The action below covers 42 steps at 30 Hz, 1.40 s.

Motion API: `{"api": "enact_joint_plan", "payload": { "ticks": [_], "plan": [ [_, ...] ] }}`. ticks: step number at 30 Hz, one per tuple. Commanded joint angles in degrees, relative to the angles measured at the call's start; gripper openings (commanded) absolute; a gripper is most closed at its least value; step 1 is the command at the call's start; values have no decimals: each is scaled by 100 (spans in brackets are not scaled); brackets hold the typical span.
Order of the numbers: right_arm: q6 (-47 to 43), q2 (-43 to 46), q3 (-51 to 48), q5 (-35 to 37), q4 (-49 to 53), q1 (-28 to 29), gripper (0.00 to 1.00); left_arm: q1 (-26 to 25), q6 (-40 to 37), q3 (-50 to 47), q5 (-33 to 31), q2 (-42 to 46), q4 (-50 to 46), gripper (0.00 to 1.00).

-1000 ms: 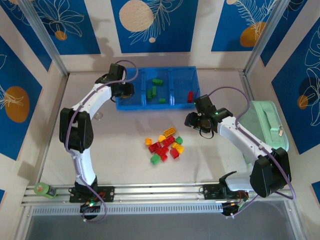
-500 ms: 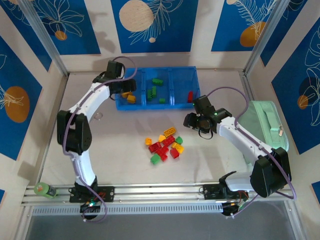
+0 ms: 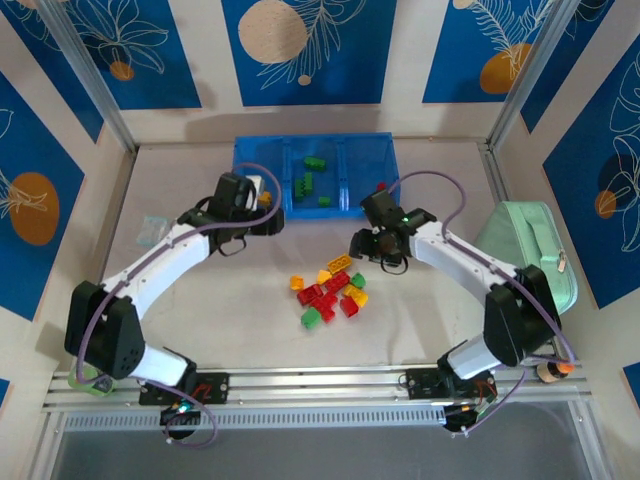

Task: Sort the legos into containers by color
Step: Pick up the lego from the center of the table.

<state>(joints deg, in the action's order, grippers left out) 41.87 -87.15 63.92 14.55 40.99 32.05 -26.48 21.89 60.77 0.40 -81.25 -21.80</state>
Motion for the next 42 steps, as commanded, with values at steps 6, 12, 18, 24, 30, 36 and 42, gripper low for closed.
{"api": "enact_joint_plan", "payload": {
  "ticks": [6,12,18,24,30,36,42],
  "plan": [
    [-274,-1141,914,-544,351,227,71,-225,316,-1183,74,836,168,76],
    [-417,-1796,1404,-564,637,262,74,-268,434,-1687,47,1153,148,76],
    [-436,-2261,1648,-641,726,352,74,-266,463,-1911,21,1187,174,76],
    [-373,-2609,1715,-756,624,424,74,-270,448,-1955,4,1173,192,76],
    [-355,-2849,1716,-849,535,433,68,-268,448,-1998,-22,1164,196,76],
    [-311,-2834,1649,-795,503,433,57,-270,448,-2075,-76,1207,219,77],
    [-271,-2761,1684,-645,585,459,35,-270,421,-2078,-111,1173,238,77]
  ]
}}
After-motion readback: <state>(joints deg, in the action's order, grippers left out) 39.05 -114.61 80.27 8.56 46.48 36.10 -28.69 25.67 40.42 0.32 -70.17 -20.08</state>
